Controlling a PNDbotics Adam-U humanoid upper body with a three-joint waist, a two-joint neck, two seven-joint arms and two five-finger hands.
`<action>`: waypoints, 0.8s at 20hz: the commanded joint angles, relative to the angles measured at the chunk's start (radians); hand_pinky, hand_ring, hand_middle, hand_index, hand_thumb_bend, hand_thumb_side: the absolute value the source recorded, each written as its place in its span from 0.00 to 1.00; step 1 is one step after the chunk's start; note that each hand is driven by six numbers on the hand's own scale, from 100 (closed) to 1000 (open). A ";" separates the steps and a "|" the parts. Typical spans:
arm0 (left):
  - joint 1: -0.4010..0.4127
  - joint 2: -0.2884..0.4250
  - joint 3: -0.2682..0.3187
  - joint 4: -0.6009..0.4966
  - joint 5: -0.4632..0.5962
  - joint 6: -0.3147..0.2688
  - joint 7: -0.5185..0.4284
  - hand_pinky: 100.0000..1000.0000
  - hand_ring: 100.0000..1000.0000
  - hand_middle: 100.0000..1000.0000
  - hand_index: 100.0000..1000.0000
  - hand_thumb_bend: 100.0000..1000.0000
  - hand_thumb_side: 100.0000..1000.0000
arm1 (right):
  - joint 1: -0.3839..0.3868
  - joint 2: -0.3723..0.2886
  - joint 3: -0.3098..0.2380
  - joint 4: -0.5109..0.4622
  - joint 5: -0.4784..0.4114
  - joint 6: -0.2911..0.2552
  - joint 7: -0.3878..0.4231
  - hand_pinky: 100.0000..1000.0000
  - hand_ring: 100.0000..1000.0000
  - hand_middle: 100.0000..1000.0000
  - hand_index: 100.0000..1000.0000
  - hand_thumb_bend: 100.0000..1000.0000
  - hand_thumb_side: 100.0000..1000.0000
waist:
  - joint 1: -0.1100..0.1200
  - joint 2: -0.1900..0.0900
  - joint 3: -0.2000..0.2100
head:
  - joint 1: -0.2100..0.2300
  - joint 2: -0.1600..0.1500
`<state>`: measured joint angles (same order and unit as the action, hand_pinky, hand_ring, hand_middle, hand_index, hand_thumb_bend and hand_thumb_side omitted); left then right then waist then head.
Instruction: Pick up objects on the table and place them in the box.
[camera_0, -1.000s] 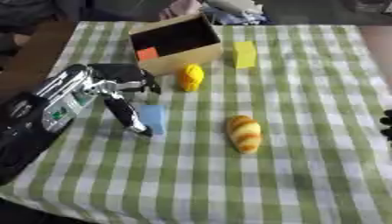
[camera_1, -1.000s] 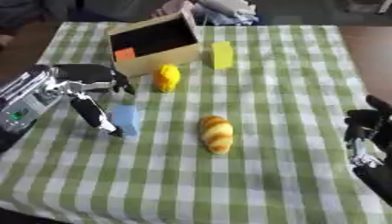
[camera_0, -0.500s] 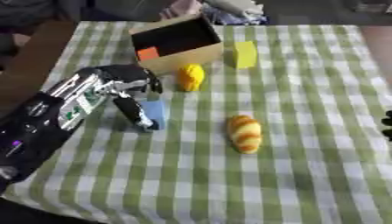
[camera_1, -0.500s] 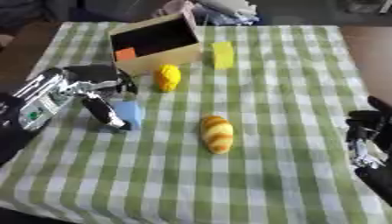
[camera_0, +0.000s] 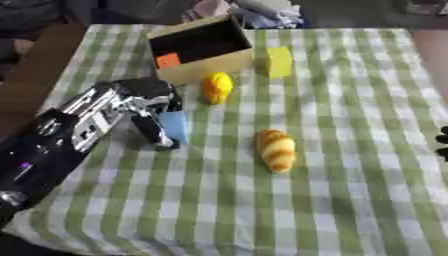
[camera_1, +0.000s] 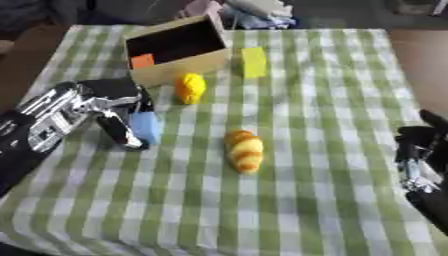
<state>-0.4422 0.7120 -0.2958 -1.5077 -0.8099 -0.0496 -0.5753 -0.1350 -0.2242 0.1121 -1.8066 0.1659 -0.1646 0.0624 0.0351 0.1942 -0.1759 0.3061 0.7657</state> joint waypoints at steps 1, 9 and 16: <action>-0.002 0.044 0.019 -0.046 -0.007 -0.002 0.016 0.45 0.38 0.40 0.54 0.35 0.16 | -0.008 -0.007 -0.002 -0.012 -0.004 0.000 0.000 0.64 0.71 0.68 0.93 0.00 0.41 | 0.004 -0.025 0.002 | -0.001 0.004; 0.014 0.113 0.054 -0.199 0.053 0.024 0.014 0.45 0.38 0.40 0.53 0.30 0.15 | -0.008 -0.009 -0.003 -0.012 -0.003 0.000 0.000 0.64 0.71 0.68 0.93 0.00 0.41 | 0.005 -0.026 0.004 | -0.005 0.004; -0.013 0.170 0.097 -0.282 0.133 0.065 -0.012 0.45 0.38 0.40 0.53 0.29 0.13 | -0.007 -0.012 -0.001 -0.011 -0.004 0.000 0.002 0.64 0.71 0.68 0.93 0.00 0.41 | 0.005 -0.030 0.002 | -0.007 0.004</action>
<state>-0.4406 0.8388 -0.2234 -1.7694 -0.6908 0.0052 -0.5872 -0.1349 -0.2243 0.1121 -1.8064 0.1659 -0.1640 0.0631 0.0351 0.1942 -0.1732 0.3006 0.7657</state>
